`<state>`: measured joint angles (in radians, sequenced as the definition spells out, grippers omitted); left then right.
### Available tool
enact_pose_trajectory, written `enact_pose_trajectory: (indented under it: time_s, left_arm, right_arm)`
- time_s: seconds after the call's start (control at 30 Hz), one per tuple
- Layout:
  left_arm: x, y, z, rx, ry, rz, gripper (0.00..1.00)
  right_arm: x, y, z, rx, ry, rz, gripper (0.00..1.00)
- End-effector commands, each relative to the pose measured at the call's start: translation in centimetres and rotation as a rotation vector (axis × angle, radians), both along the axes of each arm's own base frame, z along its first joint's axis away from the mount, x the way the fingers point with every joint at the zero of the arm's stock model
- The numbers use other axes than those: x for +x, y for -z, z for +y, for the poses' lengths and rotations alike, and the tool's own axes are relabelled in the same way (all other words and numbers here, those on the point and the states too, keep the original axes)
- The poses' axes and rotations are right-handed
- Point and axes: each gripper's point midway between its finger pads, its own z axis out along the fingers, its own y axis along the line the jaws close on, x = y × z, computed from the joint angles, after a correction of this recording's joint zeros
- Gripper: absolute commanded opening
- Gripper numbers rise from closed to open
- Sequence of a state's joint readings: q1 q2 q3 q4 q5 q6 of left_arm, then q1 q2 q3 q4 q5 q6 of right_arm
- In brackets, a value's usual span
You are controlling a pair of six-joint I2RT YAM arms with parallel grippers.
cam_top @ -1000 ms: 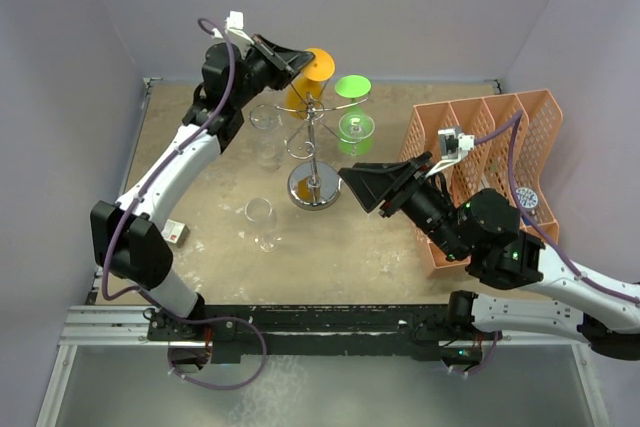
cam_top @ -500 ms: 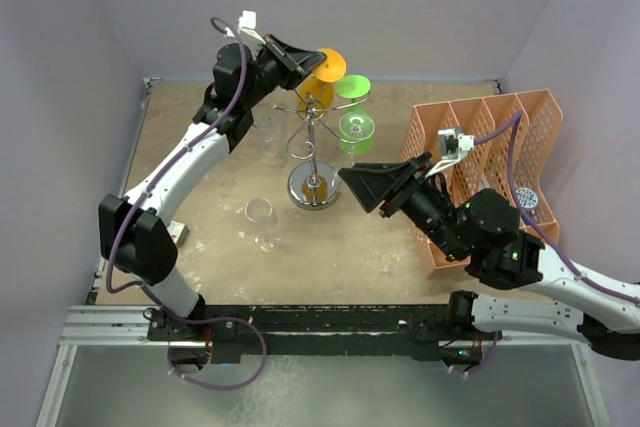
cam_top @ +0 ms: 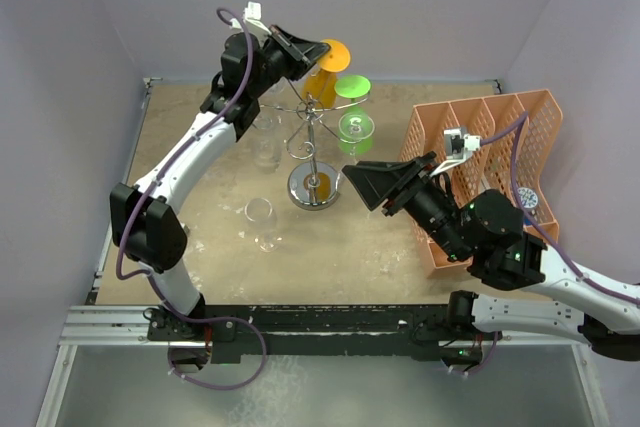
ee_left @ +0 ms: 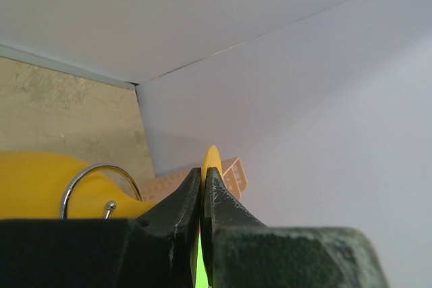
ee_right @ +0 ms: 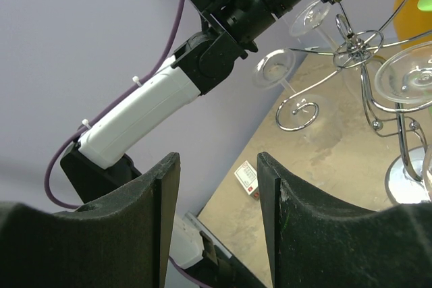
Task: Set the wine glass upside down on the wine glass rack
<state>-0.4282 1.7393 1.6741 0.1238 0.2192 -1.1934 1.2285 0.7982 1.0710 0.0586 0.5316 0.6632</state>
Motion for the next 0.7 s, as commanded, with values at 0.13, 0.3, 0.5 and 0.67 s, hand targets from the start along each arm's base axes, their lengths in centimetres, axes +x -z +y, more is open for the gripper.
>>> enact_pose_trajectory:
  time_s: [0.13,0.3,0.5,0.67]
  left_arm:
    - [0.5,-3.8,1.1,-0.010,-0.076,-0.086,0.00]
    - [1.0,-3.2,1.9,0.029,-0.129,-0.071,0.00]
    - [1.0,-3.0,2.2,0.049,-0.146,-0.066,0.00]
    - [1.2,-3.4,2.6,0.051,-0.159,-0.073,0.00]
  right_arm:
    - [0.4,-0.9,0.0,0.034,0.022,-0.015,0.52]
    - [0.4,-0.9,-0.1,0.037,0.026,-0.015,0.52]
    - [0.4,-1.0,-0.2,0.041,0.027,-0.014,0.52]
    - [0.3,-1.3,-0.4,0.043,0.029,-0.018,0.52]
